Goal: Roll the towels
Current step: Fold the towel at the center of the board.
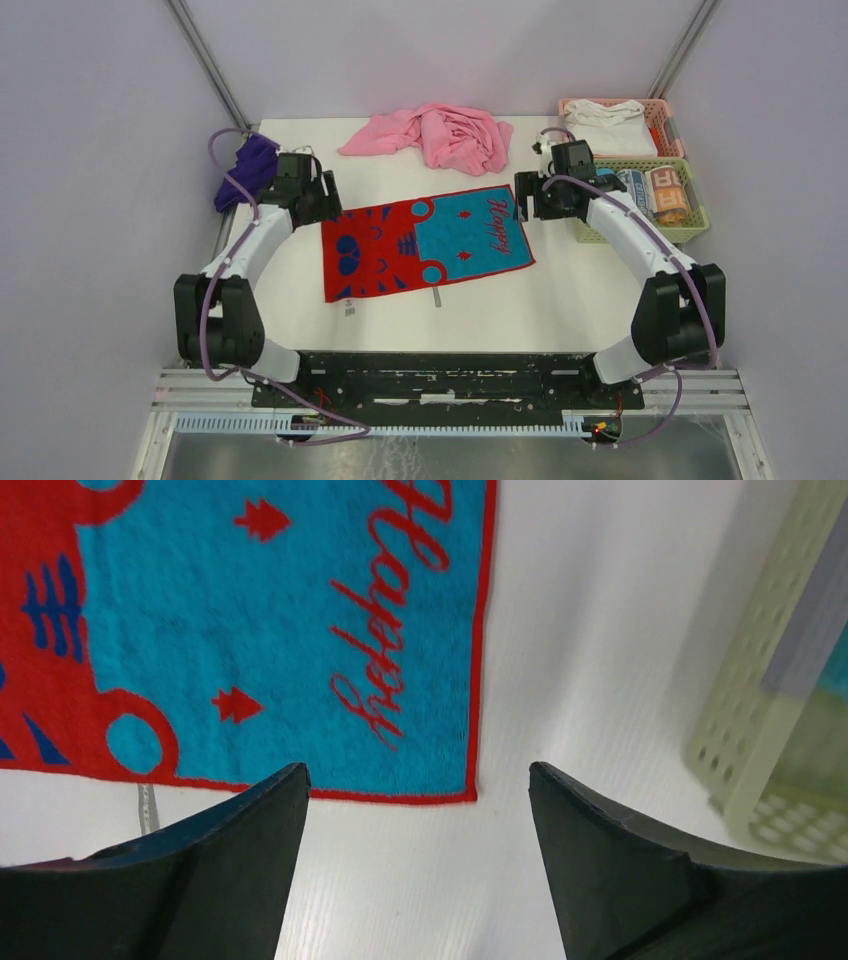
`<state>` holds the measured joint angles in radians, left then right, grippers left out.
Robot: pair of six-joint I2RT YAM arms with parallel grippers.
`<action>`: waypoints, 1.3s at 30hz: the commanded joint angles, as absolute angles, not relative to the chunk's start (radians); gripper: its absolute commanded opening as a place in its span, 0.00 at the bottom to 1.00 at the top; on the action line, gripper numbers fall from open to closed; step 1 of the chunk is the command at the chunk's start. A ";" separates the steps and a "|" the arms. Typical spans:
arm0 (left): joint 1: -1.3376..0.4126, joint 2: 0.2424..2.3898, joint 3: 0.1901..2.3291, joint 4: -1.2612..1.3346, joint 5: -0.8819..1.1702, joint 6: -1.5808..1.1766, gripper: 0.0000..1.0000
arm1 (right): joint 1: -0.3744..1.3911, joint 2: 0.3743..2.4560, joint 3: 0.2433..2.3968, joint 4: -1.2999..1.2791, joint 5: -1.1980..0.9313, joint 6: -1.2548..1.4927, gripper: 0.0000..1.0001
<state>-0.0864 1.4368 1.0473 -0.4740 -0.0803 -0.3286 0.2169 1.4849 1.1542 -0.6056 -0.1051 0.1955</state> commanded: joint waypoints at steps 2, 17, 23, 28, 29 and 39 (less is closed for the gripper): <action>-0.070 1.602 1.229 -0.523 -0.039 -0.056 0.77 | 0.219 1.627 1.339 -0.571 -0.217 0.003 0.88; 0.071 1.855 1.431 -0.557 0.261 0.195 0.68 | 0.192 2.014 1.629 -0.566 -0.328 -0.411 0.82; 0.073 1.913 1.463 -0.588 0.245 0.297 0.68 | 0.171 2.177 1.811 -0.615 -0.345 -0.455 0.74; 0.074 1.954 1.483 -0.627 0.207 0.372 0.68 | 0.161 2.296 1.962 -0.700 -0.341 -0.491 0.64; 0.073 1.960 1.487 -0.634 0.203 0.379 0.68 | 0.159 2.317 1.994 -0.724 -0.346 -0.494 0.63; 0.075 1.992 1.505 -0.670 0.206 0.405 0.67 | 0.154 2.396 2.051 -0.743 -0.387 -0.504 0.51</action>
<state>0.0742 1.9877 1.4616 -0.6579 0.2100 0.3508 0.1551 2.3756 1.9991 -0.7376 -0.3504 -0.4812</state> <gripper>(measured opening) 0.676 0.525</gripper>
